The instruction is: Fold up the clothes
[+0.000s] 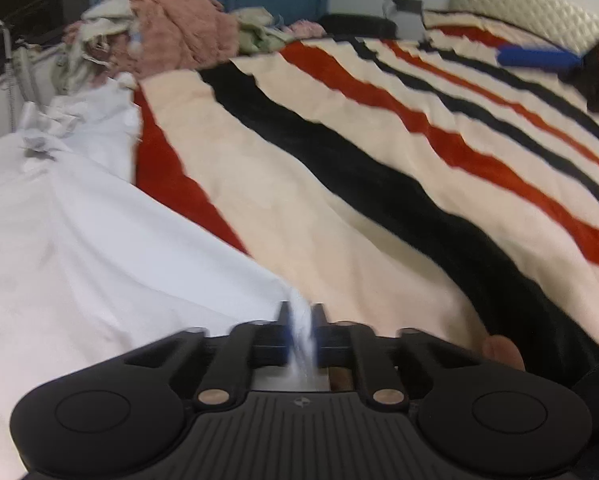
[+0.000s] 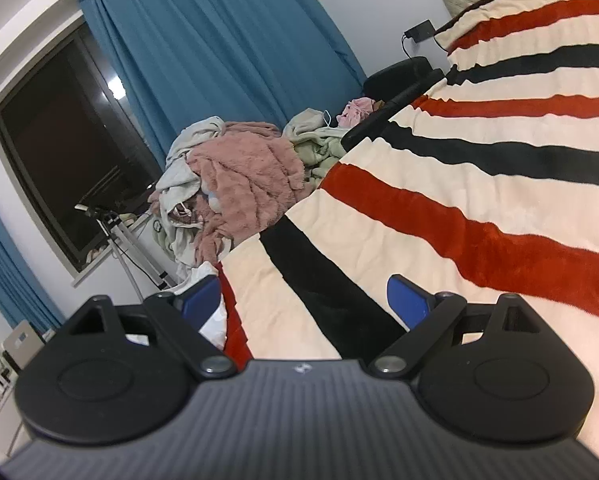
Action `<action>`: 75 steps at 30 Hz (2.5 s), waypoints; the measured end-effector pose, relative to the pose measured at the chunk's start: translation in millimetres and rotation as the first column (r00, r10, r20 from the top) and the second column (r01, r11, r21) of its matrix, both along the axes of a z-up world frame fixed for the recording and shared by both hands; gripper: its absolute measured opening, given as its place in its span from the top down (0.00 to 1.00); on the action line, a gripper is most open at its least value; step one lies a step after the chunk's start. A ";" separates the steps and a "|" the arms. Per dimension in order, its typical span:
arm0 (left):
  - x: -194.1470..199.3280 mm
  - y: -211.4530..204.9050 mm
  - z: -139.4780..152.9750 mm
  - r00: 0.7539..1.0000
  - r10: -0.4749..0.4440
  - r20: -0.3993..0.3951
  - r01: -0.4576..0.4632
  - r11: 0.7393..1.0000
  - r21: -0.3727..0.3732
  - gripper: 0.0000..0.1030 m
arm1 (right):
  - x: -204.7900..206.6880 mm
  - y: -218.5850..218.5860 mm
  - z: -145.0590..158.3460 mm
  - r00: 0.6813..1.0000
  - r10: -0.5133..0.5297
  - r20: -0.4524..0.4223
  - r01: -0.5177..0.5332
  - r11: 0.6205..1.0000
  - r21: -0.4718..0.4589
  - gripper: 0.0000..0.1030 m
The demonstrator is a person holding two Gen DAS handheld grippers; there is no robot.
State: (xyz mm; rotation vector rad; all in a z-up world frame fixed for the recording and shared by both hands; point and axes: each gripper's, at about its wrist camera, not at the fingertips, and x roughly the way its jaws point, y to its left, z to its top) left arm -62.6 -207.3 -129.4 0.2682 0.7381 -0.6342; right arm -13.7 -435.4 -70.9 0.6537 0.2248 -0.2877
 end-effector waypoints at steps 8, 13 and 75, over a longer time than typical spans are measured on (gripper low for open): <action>-18.1 126.1 80.9 0.993 0.113 -0.022 -0.115 0.969 -0.220 0.93 | -24.1 33.7 22.3 0.982 0.098 0.159 -0.073 0.985 -0.155 0.11; -21.0 220.3 93.2 0.953 0.232 -0.196 -0.287 0.900 -0.328 0.93 | -19.1 71.3 29.6 0.970 0.210 0.125 -0.175 0.953 -0.249 0.11; 93.1 238.6 90.8 0.937 0.334 0.107 -0.299 0.919 -0.256 0.00 | 20.7 146.6 10.0 0.957 0.273 -0.098 -0.291 0.907 -0.306 0.12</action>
